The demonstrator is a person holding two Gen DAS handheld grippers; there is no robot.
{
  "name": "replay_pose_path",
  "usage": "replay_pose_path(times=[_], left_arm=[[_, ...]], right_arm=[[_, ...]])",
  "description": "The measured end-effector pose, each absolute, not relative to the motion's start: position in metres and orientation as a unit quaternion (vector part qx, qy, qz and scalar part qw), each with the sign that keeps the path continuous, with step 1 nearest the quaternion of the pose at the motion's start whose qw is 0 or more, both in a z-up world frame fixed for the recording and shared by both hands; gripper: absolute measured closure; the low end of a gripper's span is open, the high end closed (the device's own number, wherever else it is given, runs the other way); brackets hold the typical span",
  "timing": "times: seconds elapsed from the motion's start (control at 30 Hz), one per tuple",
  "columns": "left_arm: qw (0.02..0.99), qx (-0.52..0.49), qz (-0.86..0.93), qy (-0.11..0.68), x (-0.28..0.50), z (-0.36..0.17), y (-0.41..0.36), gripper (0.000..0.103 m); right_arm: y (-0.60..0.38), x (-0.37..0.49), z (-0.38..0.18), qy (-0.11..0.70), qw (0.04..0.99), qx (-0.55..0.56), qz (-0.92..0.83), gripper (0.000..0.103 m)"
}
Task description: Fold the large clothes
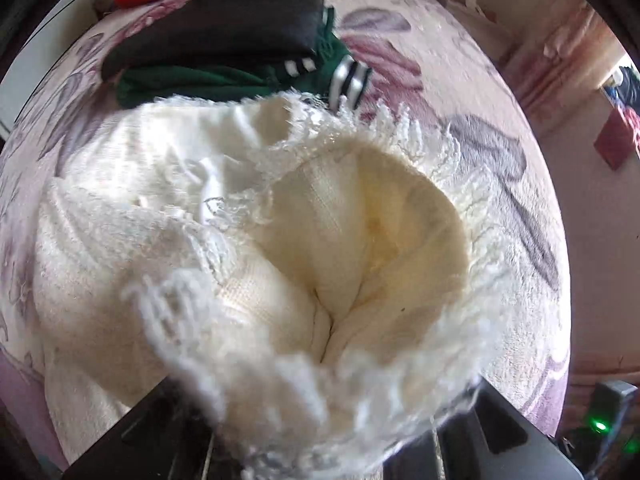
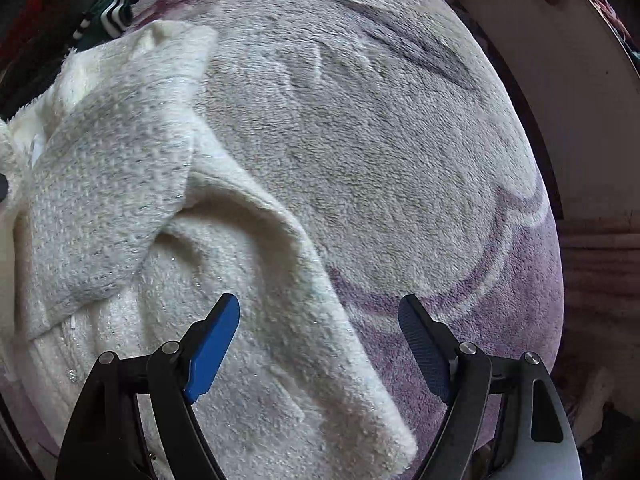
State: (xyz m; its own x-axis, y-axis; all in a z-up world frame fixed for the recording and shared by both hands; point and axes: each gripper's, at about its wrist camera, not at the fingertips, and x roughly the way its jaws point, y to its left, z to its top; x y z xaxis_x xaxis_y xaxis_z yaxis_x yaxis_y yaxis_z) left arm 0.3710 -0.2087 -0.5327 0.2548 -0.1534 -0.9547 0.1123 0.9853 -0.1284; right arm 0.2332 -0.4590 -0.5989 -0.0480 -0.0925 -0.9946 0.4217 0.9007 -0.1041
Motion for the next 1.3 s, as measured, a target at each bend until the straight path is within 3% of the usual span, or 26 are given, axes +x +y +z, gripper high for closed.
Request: replay_pose_path(times=[0.03, 0.07, 0.1, 0.17, 0.43, 0.53, 0.73, 0.87, 0.9, 1.0, 1.17, 1.3], left_arm=[[0.786, -0.013, -0.086, 0.613, 0.373, -0.538, -0.215, 0.084], [0.776, -0.013, -0.094, 0.623, 0.371, -0.542, -0.223, 0.072], [0.763, -0.022, -0.110, 0.637, 0.375, -0.549, -0.223, 0.047], [0.748, -0.039, -0.135, 0.649, 0.372, -0.549, -0.229, 0.026], [0.757, -0.040, -0.157, 0.633, 0.345, -0.492, -0.201, 0.025], [0.774, -0.033, -0.096, 0.625, 0.346, -0.478, -0.142, 0.025], [0.772, 0.012, 0.072, 0.631, 0.375, -0.519, -0.014, 0.025], [0.763, 0.016, 0.131, 0.633, 0.389, -0.549, 0.039, 0.025], [0.761, 0.012, 0.138, 0.634, 0.392, -0.553, 0.047, 0.025], [0.767, -0.014, 0.140, 0.626, 0.399, -0.554, 0.055, 0.025], [0.782, -0.027, 0.137, 0.608, 0.403, -0.539, 0.045, 0.025], [0.738, -0.003, 0.157, 0.656, 0.411, -0.585, 0.048, 0.021]], right_arm=[[-0.466, 0.231, -0.600, 0.699, 0.678, 0.126, -0.191, 0.019], [-0.472, 0.229, -0.600, 0.699, 0.676, 0.135, -0.190, 0.019], [-0.480, 0.226, -0.599, 0.698, 0.676, 0.150, -0.185, 0.019], [-0.492, 0.223, -0.599, 0.697, 0.673, 0.178, -0.175, 0.019], [-0.538, 0.229, -0.588, 0.678, 0.670, 0.270, -0.136, 0.019], [-0.535, 0.246, -0.578, 0.668, 0.672, 0.303, -0.101, 0.019], [-0.484, 0.300, -0.575, 0.653, 0.675, 0.344, -0.005, 0.019], [-0.425, 0.329, -0.610, 0.706, 0.631, 0.319, 0.042, 0.019], [-0.415, 0.335, -0.619, 0.712, 0.620, 0.324, 0.062, 0.026], [-0.394, 0.347, -0.611, 0.708, 0.648, 0.270, 0.078, 0.097], [-0.399, 0.355, -0.547, 0.630, 0.730, 0.252, 0.077, 0.096], [-0.406, 0.366, -0.548, 0.623, 0.755, 0.202, 0.032, 0.095]])
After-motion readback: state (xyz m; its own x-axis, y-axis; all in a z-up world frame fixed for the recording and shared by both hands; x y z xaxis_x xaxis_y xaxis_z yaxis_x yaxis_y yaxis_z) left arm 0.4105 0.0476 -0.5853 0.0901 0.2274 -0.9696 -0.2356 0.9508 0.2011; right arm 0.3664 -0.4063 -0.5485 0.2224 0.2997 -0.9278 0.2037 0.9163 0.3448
